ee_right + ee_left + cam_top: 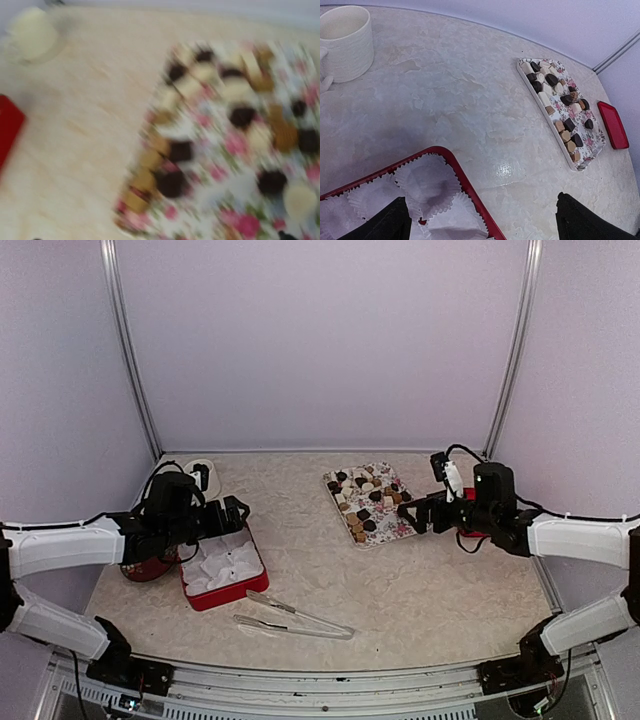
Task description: Pack the chocolate
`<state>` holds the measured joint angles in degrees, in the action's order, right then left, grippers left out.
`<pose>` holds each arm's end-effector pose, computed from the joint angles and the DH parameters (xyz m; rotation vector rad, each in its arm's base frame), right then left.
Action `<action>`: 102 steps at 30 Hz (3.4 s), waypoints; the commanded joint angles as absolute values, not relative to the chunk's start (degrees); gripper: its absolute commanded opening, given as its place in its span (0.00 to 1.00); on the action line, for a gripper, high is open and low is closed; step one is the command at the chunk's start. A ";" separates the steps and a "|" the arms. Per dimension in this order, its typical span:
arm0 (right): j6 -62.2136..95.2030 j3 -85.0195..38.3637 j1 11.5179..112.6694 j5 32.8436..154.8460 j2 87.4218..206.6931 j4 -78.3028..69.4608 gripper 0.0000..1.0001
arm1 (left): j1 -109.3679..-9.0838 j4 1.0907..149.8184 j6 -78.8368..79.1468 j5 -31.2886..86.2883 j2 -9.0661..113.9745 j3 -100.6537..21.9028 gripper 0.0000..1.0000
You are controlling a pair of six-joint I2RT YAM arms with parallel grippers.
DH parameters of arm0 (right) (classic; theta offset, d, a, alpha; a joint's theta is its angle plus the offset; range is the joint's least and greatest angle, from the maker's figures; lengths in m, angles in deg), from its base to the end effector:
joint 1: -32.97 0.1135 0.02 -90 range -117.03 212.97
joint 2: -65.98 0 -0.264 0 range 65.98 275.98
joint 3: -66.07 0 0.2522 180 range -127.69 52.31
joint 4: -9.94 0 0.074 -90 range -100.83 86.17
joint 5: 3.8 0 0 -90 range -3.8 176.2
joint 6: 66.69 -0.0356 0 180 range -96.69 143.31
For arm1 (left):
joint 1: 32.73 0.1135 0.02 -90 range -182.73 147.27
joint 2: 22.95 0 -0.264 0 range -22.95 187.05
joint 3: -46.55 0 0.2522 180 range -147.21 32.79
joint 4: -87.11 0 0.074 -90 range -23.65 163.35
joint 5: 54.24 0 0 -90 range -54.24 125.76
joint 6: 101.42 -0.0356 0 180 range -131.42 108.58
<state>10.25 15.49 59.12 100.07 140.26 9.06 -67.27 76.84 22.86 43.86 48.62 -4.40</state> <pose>0.2459 0.1302 0.2211 -0.3919 2.0142 0.6752 0.2222 -0.1469 0.2191 -0.0816 2.1547 -0.5645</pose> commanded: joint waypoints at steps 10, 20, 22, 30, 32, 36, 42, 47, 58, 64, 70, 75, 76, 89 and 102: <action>34.45 4.70 71.87 113.51 145.43 -5.03 1.00 | -67.72 80.67 22.91 41.59 44.68 -2.13 0.99; 44.80 -0.85 84.48 111.55 157.21 -14.85 1.00 | -67.80 82.31 22.86 40.14 42.76 -0.92 0.99; 44.43 -1.54 85.94 111.31 158.98 -14.57 1.00 | -67.86 81.94 22.69 40.31 42.16 -0.96 0.99; 38.31 2.49 93.18 109.21 161.36 -2.75 1.00 | -67.74 82.14 22.88 40.73 39.72 -0.52 0.99; 36.94 2.49 93.78 107.77 162.84 -1.56 1.00 | -67.82 82.21 23.05 40.59 39.56 -0.44 0.99; 34.76 2.40 95.87 105.94 165.56 -0.14 1.00 | -67.88 82.31 23.14 39.74 39.43 -0.43 0.99; 30.87 2.37 98.87 100.47 166.91 1.81 1.00 | -68.81 81.42 23.20 40.58 39.22 -0.25 0.99; 30.77 0.58 99.85 100.18 169.90 -0.10 1.00 | -68.87 81.42 23.33 41.39 38.27 0.27 0.99; 30.07 -1.41 102.14 96.02 174.18 0.67 0.93 | -68.77 81.20 22.81 42.39 36.38 0.89 0.99; 30.06 -2.13 103.19 94.74 176.58 1.04 0.88 | -68.73 81.00 22.55 43.11 36.11 0.72 0.99; 29.66 -1.53 103.19 94.54 178.19 2.71 0.82 | -68.56 81.00 22.37 43.28 36.16 0.54 0.99; 29.13 -1.91 103.19 93.13 179.80 2.76 0.80 | -68.39 81.09 22.26 43.27 36.27 0.55 0.99; 29.09 -2.04 103.19 92.99 180.10 2.58 0.79 | -68.34 81.02 22.17 43.28 36.32 0.46 0.99; 28.76 -1.56 103.19 92.72 178.07 0.83 0.41 | -67.67 80.66 21.58 43.36 36.27 -0.06 0.99; 29.36 3.70 103.19 93.24 158.92 -2.34 0.31 | -67.37 80.85 21.20 43.04 35.29 -0.68 0.99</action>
